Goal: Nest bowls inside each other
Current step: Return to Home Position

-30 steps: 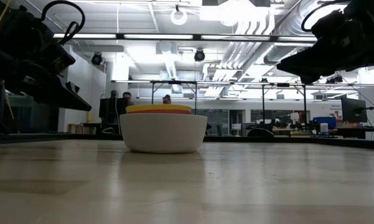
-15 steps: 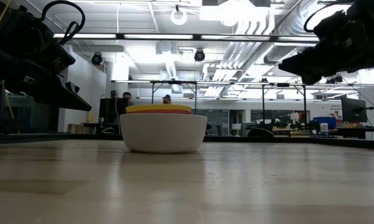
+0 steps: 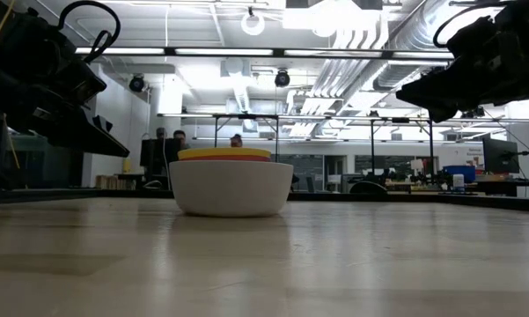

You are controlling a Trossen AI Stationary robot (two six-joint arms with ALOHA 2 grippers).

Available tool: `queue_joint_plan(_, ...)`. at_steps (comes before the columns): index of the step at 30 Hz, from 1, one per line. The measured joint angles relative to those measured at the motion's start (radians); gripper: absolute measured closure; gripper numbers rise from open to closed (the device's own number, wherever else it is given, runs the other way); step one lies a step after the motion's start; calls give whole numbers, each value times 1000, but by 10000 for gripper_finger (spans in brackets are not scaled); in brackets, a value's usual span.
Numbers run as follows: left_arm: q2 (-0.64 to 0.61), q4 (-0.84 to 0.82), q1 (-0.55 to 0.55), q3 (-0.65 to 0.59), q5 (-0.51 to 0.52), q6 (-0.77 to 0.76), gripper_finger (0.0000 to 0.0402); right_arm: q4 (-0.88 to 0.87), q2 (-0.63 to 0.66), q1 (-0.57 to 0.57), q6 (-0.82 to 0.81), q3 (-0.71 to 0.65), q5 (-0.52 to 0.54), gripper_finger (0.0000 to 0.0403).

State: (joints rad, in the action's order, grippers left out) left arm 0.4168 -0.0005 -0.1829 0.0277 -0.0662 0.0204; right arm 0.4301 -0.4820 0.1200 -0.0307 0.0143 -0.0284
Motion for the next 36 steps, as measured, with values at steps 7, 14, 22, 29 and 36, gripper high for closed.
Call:
queue_joint_plan(7, 0, 0, 0, 0, 0, 0, 334, -7, 9, 0, 0, -5, 0, 305)
queue_joint_plan(14, 0, 0, 0, 0, 0, 0, 334, -65, 12, 0, 0, -5, -1, 305)
queue_joint_plan(22, 0, 0, 0, 0, 0, 0, 334, -170, 50, -1, 0, -6, -2, 305)
queue_joint_plan(29, 0, 0, 0, 0, 0, 0, 334, -265, 102, -51, 0, -6, -2, 305)
queue_joint_plan(36, 0, 0, 0, 0, 0, 0, 334, -353, 175, -74, 0, -7, -1, 305)
